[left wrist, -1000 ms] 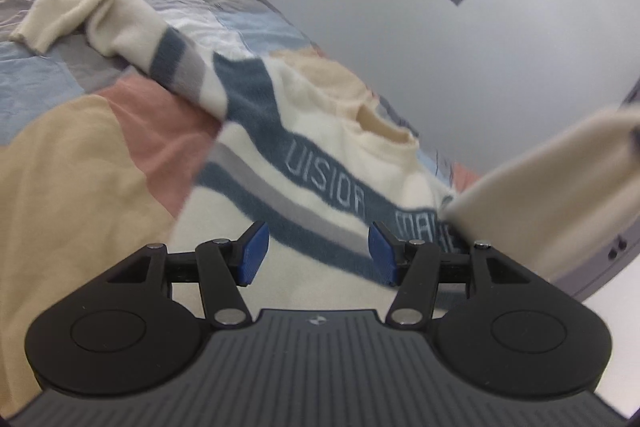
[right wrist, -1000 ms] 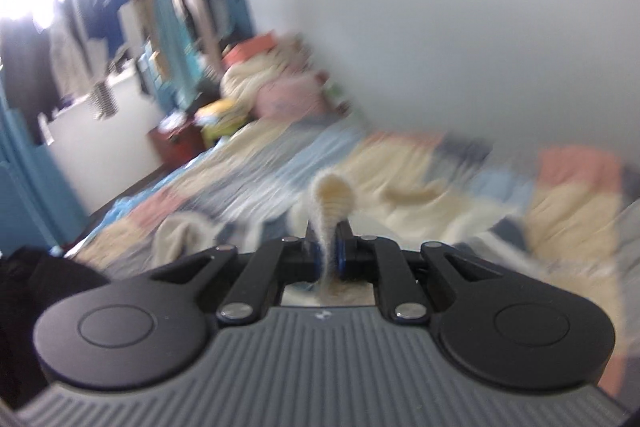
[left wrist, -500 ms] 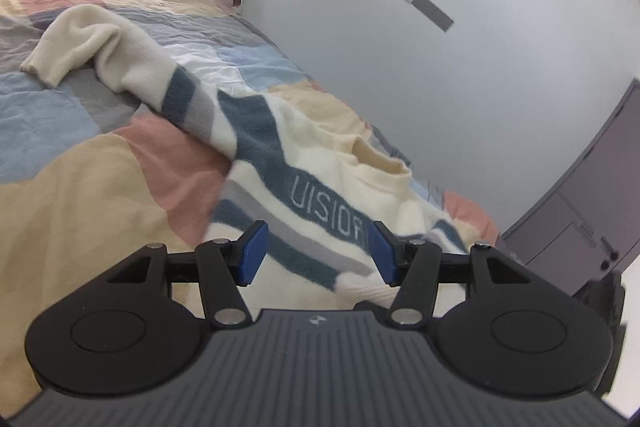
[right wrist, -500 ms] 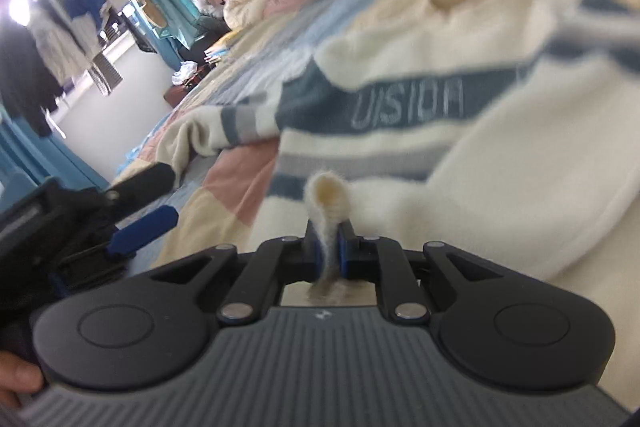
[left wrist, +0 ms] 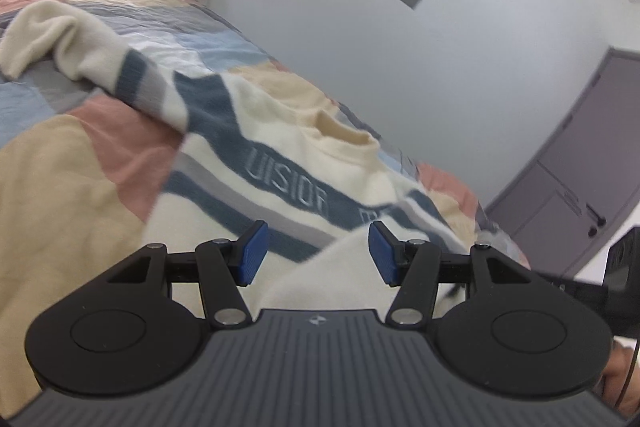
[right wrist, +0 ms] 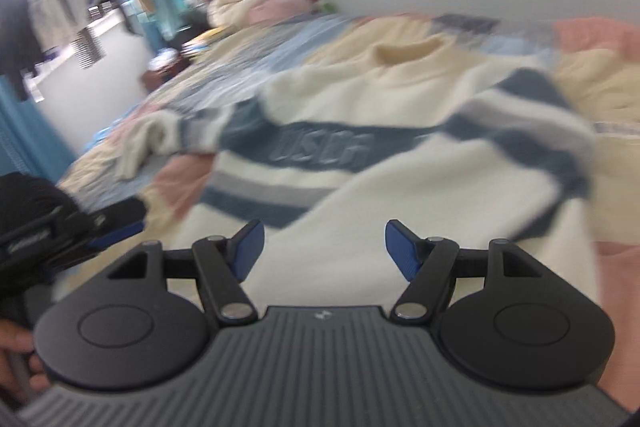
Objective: Fold large clothes
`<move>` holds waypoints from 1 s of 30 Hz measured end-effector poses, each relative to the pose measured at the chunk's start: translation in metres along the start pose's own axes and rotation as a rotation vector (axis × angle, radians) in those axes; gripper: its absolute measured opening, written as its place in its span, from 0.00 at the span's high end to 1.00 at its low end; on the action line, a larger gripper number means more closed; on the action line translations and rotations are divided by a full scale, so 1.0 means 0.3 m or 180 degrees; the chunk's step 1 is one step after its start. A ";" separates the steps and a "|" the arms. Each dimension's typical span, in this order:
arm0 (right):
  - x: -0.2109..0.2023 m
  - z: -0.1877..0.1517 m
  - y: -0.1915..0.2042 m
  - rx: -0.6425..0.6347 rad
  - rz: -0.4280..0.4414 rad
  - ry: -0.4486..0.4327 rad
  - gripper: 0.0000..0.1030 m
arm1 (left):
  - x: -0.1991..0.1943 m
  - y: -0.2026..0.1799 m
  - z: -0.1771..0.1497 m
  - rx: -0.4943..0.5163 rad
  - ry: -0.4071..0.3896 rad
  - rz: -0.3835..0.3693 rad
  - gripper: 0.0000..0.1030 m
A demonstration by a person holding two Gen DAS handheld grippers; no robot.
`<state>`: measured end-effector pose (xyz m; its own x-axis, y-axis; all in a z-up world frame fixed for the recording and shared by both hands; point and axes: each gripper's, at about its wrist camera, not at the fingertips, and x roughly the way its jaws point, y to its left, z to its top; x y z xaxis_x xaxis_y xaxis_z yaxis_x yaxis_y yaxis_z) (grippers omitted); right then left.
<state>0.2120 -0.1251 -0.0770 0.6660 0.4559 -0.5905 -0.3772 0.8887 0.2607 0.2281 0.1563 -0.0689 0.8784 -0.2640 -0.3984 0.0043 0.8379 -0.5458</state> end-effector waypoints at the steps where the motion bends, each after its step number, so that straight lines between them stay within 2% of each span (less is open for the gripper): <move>1: 0.004 -0.004 -0.014 0.0029 -0.0014 -0.0019 0.33 | 0.012 -0.013 -0.009 0.0037 0.0036 -0.0009 0.41; 6: 0.044 -0.040 -0.059 0.0045 -0.0117 -0.0048 0.33 | 0.091 -0.063 -0.063 0.0251 0.0259 0.0036 0.41; 9: 0.065 -0.050 -0.079 0.0014 -0.0151 -0.0164 0.33 | 0.140 -0.078 -0.084 0.0361 0.0427 0.0195 0.42; 12: 0.084 -0.056 -0.087 -0.0056 -0.0181 -0.0193 0.34 | 0.174 -0.095 -0.096 0.0510 0.0480 0.0223 0.42; 18: 0.146 -0.085 -0.115 -0.0073 -0.0188 -0.0269 0.49 | 0.258 -0.094 -0.124 0.0696 0.0607 0.0353 0.42; 21: 0.184 -0.104 -0.130 -0.0069 -0.0230 -0.0345 0.49 | 0.331 -0.064 -0.137 0.0674 0.0754 0.0572 0.42; 23: 0.219 -0.118 -0.135 -0.0139 -0.0361 -0.0338 0.50 | 0.357 -0.051 -0.146 0.0684 0.0834 0.0618 0.41; 26: 0.276 -0.140 -0.160 -0.0148 -0.0399 -0.0197 0.50 | 0.364 -0.054 -0.152 0.0753 0.0861 0.0644 0.41; 28: 0.293 -0.152 -0.167 -0.0207 -0.0401 -0.0203 0.51 | 0.361 -0.053 -0.151 0.0762 0.0862 0.0643 0.41; 30: 0.302 -0.152 -0.155 -0.0320 -0.0446 -0.0160 0.51 | 0.340 -0.053 -0.141 0.0749 0.0741 0.0655 0.42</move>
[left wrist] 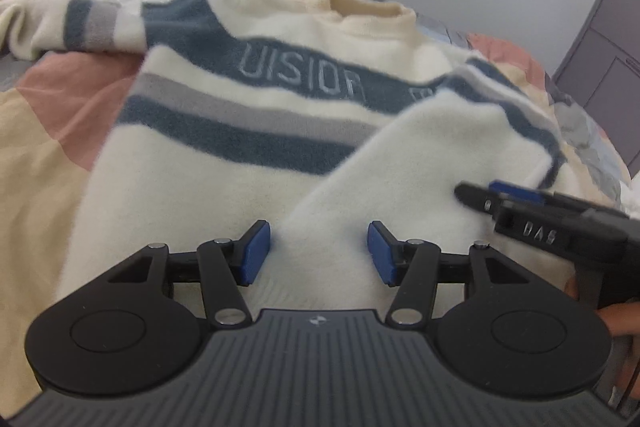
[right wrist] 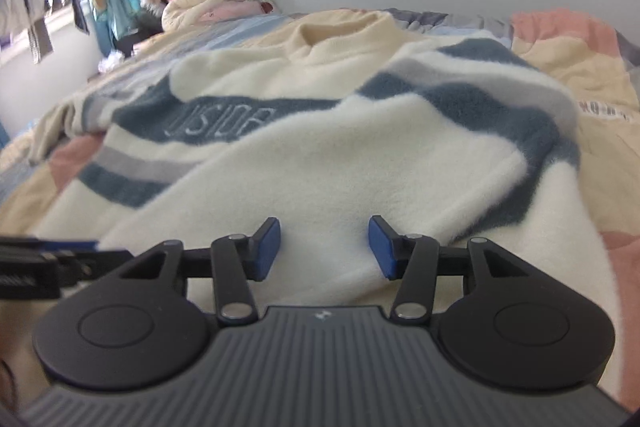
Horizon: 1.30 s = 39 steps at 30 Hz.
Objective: Fold large clothes
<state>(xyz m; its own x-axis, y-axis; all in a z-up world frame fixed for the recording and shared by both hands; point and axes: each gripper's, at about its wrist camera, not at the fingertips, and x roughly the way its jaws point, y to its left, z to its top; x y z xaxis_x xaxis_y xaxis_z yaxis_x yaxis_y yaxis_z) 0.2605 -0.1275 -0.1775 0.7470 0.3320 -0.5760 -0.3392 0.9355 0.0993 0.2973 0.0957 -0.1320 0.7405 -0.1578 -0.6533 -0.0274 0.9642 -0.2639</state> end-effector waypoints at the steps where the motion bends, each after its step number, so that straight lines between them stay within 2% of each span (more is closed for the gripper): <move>1: -0.001 0.002 0.001 -0.0008 -0.0008 0.0012 0.51 | -0.026 0.000 0.004 0.0005 -0.0125 0.0025 0.42; 5: -0.019 0.004 -0.014 0.0071 0.0044 0.0033 0.50 | -0.128 0.032 0.055 0.0041 -0.0619 0.0239 0.41; 9: -0.034 0.002 -0.036 0.0251 0.0120 0.0025 0.50 | -0.148 0.160 0.143 -0.0237 -0.0709 0.0654 0.41; 14: -0.037 0.005 -0.048 0.0352 0.0167 0.0027 0.50 | -0.117 0.410 0.257 -0.0635 -0.0608 0.1285 0.41; 16: -0.035 0.006 -0.051 0.0385 0.0177 0.0024 0.50 | -0.102 0.512 0.291 -0.0687 -0.0545 0.1540 0.41; 20: -0.028 0.006 -0.054 0.0408 0.0184 0.0010 0.50 | -0.053 0.680 0.337 -0.0683 -0.0362 0.2241 0.41; 22: -0.024 0.006 -0.052 0.0401 0.0177 0.0006 0.50 | -0.038 0.746 0.350 -0.0764 -0.0295 0.2305 0.41; 25: -0.016 0.011 -0.049 0.0363 0.0172 0.0029 0.49 | 0.017 0.805 0.379 -0.0562 -0.0163 0.2446 0.40; 28: 0.000 0.018 -0.051 0.0389 0.0186 0.0036 0.47 | 0.076 0.842 0.420 -0.0430 -0.0154 0.2429 0.40; 29: 0.006 0.020 -0.051 0.0390 0.0187 0.0029 0.47 | 0.098 0.852 0.434 -0.0317 -0.0165 0.2496 0.35; 31: 0.021 0.024 -0.047 0.0355 0.0181 0.0017 0.45 | 0.153 0.877 0.465 -0.0078 -0.0043 0.2853 0.34; 32: 0.027 0.025 -0.043 0.0325 0.0177 -0.0003 0.45 | 0.180 0.898 0.480 -0.0013 0.0034 0.3110 0.34; 36: 0.043 0.030 -0.037 0.0255 0.0171 -0.0063 0.45 | 0.215 1.006 0.521 -0.0067 0.0091 0.3559 0.32; 37: 0.047 0.030 -0.039 0.0252 0.0180 -0.0075 0.45 | 0.216 1.029 0.526 -0.0071 0.0115 0.3664 0.33; 39: 0.050 0.031 -0.046 0.0280 0.0202 -0.0084 0.45 | 0.202 1.068 0.528 -0.0071 0.0130 0.3863 0.45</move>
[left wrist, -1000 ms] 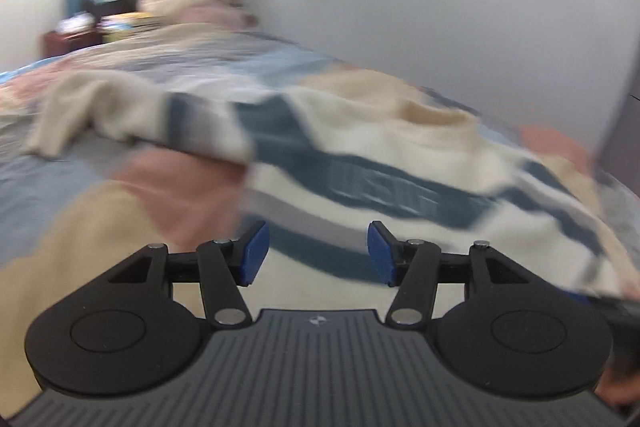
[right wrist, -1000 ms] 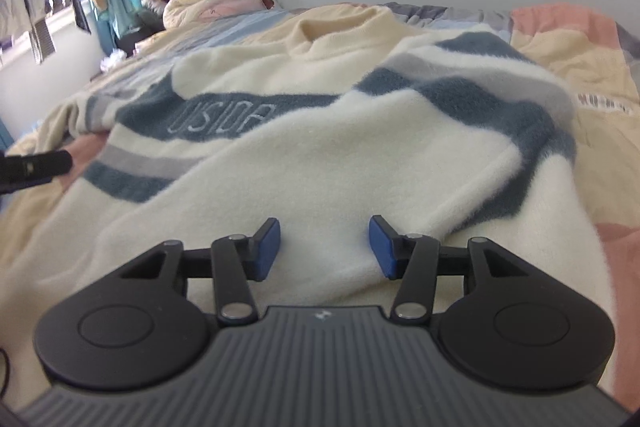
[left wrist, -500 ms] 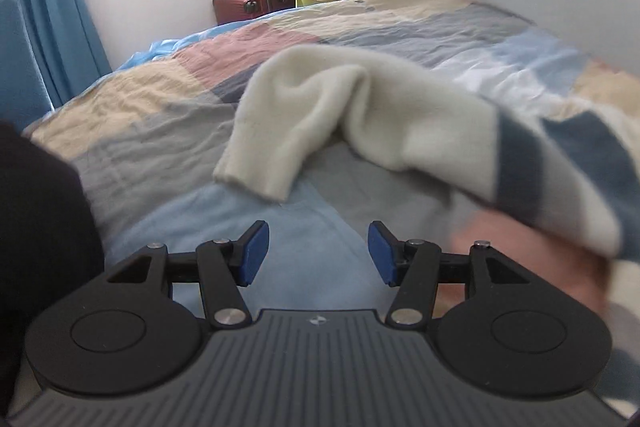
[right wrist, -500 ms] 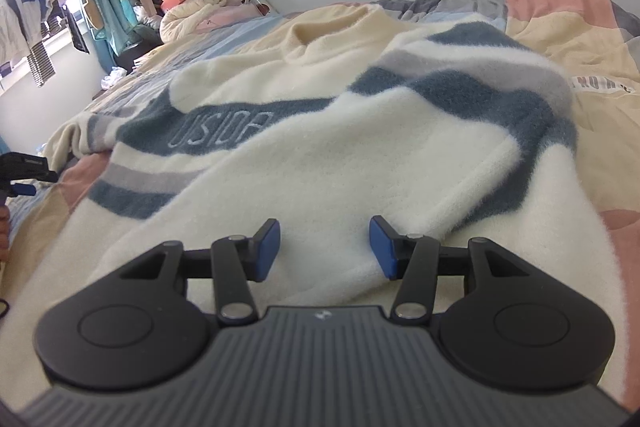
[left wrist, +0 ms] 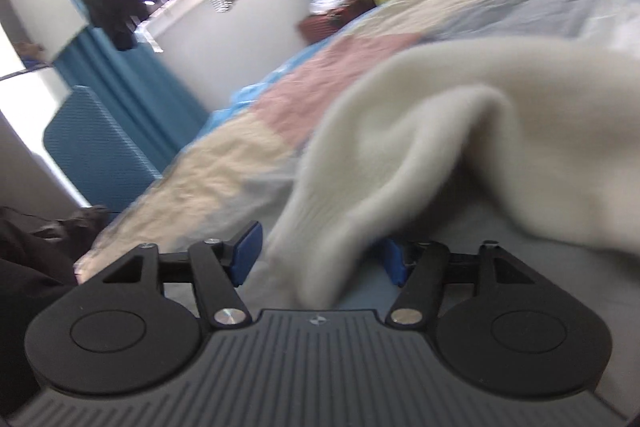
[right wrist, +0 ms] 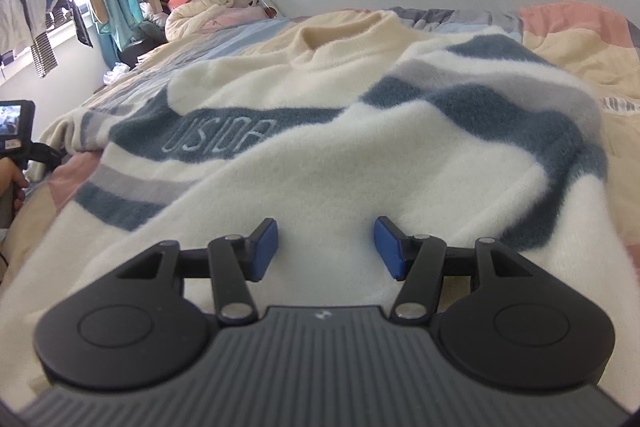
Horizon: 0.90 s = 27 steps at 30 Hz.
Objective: Fold large clothes
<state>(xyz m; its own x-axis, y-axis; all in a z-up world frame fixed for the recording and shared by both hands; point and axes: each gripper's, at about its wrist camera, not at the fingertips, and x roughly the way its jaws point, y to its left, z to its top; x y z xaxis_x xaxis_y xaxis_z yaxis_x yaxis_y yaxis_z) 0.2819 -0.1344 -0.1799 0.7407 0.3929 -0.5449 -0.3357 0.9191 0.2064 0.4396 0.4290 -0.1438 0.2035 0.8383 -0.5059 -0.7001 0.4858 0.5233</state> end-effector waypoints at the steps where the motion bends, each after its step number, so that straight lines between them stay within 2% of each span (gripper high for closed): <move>1: 0.001 0.002 -0.002 0.0011 0.0009 -0.0001 0.45 | 0.019 0.024 0.001 -0.0024 0.0047 0.0105 0.63; 2: 0.002 0.003 -0.003 0.0020 0.0015 0.0002 0.45 | 0.036 0.056 0.001 -0.0102 0.0105 0.0184 0.76; 3: 0.002 0.005 -0.003 0.0028 0.0017 0.0007 0.45 | 0.046 0.102 -0.002 -0.0265 0.0123 0.0235 0.82; 4: 0.002 0.006 -0.002 0.0032 0.0019 0.0014 0.45 | 0.049 0.153 -0.006 -0.0449 0.0140 0.0268 0.96; 6: 0.002 0.008 -0.003 0.0047 0.0021 0.0024 0.45 | 0.036 0.242 -0.006 -0.0717 0.0119 0.0243 0.96; 8: 0.001 0.012 -0.004 0.0084 0.0028 0.0041 0.45 | -0.003 0.306 0.009 -0.0842 0.0002 0.0162 0.97; 10: -0.002 0.014 -0.006 0.0136 0.0036 0.0061 0.45 | -0.057 0.360 0.023 -0.1021 -0.0071 -0.0159 0.97; 13: -0.010 0.017 -0.014 0.0234 0.0041 0.0087 0.46 | -0.088 0.408 0.037 -0.1447 0.0122 -0.0857 0.97; 16: -0.021 0.013 -0.013 0.0317 0.0035 0.0099 0.46 | -0.112 0.416 0.010 -0.1886 0.0234 -0.1352 0.96; 18: -0.028 0.010 -0.007 0.0292 0.0022 0.0106 0.46 | -0.105 0.406 -0.022 -0.2270 0.0333 -0.1750 0.93; 19: -0.033 0.006 -0.005 0.0290 0.0023 0.0106 0.46 | -0.085 0.399 -0.034 -0.2489 0.0359 -0.1936 0.85; 20: -0.036 0.004 -0.006 0.0297 0.0023 0.0109 0.46 | -0.078 0.397 -0.059 -0.2744 0.0333 -0.2143 0.60; 21: -0.037 0.005 -0.008 0.0305 0.0022 0.0111 0.46 | -0.066 0.388 -0.083 -0.2979 0.0327 -0.2319 0.44; 22: -0.035 0.007 -0.008 0.0308 0.0016 0.0114 0.46 | -0.045 0.382 -0.106 -0.3164 0.0367 -0.2424 0.32; 24: -0.026 0.012 -0.003 0.0305 -0.0003 0.0127 0.45 | -0.016 0.356 -0.130 -0.3403 0.0440 -0.2462 0.32; 27: -0.009 0.015 0.009 0.0221 -0.0042 0.0121 0.45 | 0.041 0.313 -0.144 -0.3592 0.0519 -0.2550 0.32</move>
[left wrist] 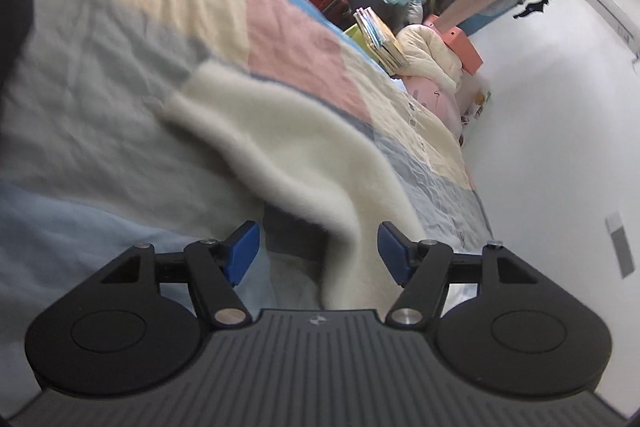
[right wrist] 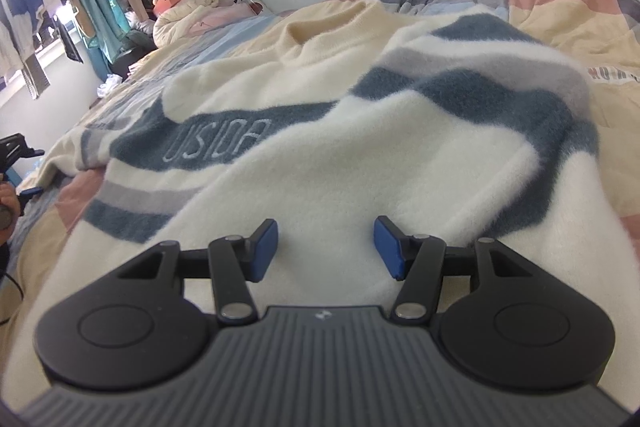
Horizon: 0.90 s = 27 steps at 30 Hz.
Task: Fold large clothes
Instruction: 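Grasp the sleeve cuff with the left gripper and lift it high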
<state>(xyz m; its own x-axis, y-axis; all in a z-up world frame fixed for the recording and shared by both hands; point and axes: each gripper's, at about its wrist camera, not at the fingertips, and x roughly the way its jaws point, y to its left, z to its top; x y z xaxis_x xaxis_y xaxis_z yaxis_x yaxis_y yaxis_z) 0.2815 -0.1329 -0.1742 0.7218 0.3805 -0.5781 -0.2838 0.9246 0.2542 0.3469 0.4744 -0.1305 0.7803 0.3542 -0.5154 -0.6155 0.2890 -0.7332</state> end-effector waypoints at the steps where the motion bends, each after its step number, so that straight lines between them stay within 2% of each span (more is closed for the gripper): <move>1: 0.006 0.000 0.005 -0.0027 -0.0014 -0.0010 0.45 | 0.023 0.012 -0.001 -0.0084 0.0003 -0.0015 0.32; 4: 0.023 0.005 0.013 -0.0067 -0.0032 -0.0056 0.44 | 0.070 0.040 0.015 -0.0335 -0.0104 -0.0040 0.32; 7: 0.040 0.012 0.025 -0.0116 -0.0067 -0.0069 0.44 | 0.089 0.039 0.049 -0.0342 -0.0354 0.0132 0.33; 9: 0.047 0.017 0.032 -0.0133 -0.0084 -0.0082 0.44 | 0.104 0.032 0.073 -0.0251 -0.0432 0.0233 0.34; 10: 0.051 0.017 0.034 -0.0139 -0.0093 -0.0088 0.44 | 0.106 0.032 0.088 -0.0205 -0.0479 0.0284 0.43; 11: 0.055 0.017 0.035 -0.0149 -0.0100 -0.0092 0.44 | 0.115 0.031 0.099 -0.0170 -0.0487 0.0389 0.62; 12: 0.057 0.018 0.036 -0.0159 -0.0105 -0.0097 0.44 | 0.122 0.038 0.116 -0.0166 -0.0469 0.0492 0.70; 13: 0.059 0.019 0.037 -0.0165 -0.0110 -0.0101 0.44 | 0.128 0.047 0.131 -0.0200 -0.0480 0.0531 0.82; 14: 0.060 0.019 0.038 -0.0168 -0.0116 -0.0106 0.44 | 0.124 0.051 0.144 -0.0218 -0.0512 0.0568 0.87; 18: 0.065 0.023 0.049 -0.0207 -0.0150 -0.0100 0.44 | 0.040 0.001 0.205 0.0075 -0.0821 0.0598 0.90; 20: 0.062 0.029 0.046 -0.0199 -0.0138 -0.0080 0.44 | -0.008 -0.056 0.252 0.0243 -0.0866 0.0604 0.91; 24: 0.051 0.034 0.034 -0.0182 -0.0082 -0.0066 0.45 | -0.170 -0.195 0.338 0.0480 -0.1025 0.0451 0.91; 27: 0.048 0.031 0.026 -0.0254 -0.0012 -0.0046 0.44 | -0.302 -0.366 0.341 0.1122 -0.1169 0.0386 0.91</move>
<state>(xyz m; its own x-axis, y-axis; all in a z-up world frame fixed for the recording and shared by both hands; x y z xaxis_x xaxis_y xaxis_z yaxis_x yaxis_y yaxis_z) 0.2954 -0.1205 -0.1734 0.7318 0.3773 -0.5675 -0.3301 0.9248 0.1892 0.3325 0.5016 0.0419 0.6498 0.6739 -0.3514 -0.7483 0.4861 -0.4515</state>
